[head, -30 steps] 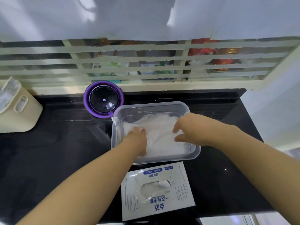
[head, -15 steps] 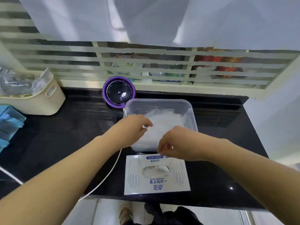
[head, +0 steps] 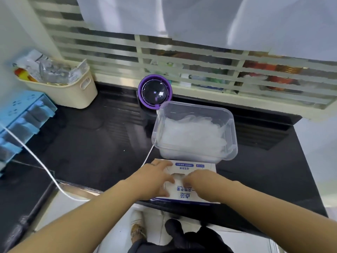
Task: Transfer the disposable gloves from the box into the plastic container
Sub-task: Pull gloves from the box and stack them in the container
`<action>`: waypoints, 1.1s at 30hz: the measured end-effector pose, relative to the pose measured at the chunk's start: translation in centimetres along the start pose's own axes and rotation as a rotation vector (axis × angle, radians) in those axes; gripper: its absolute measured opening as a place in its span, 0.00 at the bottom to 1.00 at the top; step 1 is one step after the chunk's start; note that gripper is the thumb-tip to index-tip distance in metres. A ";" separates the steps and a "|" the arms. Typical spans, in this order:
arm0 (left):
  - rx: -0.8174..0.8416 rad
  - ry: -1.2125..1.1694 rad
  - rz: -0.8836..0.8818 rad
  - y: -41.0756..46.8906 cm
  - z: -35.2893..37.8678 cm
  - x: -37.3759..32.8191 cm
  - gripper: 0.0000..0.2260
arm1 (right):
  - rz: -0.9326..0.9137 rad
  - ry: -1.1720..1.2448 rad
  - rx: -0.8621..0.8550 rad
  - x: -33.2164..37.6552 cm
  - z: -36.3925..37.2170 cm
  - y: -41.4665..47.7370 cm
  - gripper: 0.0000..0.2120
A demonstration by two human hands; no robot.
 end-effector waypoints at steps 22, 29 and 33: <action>0.010 -0.088 -0.008 0.4 1.3 0.2 0.27 | 0.079 0.002 -0.240 2.0 2.8 -0.7 0.17; -0.017 -0.147 -0.008 0.1 1.3 0.6 0.26 | 0.013 -0.060 -0.510 -0.6 1.5 -0.7 0.15; -0.034 -0.155 -0.002 0.0 1.5 0.6 0.25 | -0.089 -0.251 -0.364 -1.3 1.3 0.4 0.19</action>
Point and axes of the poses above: each hand's wrist, its own y-axis towards the middle knuckle, its own z-axis out of the palm, x = y × z, the point moved 2 cm from there along y, towards the middle knuckle, and after that the axes turned 13 degrees about -y, right-handed, at the moved point
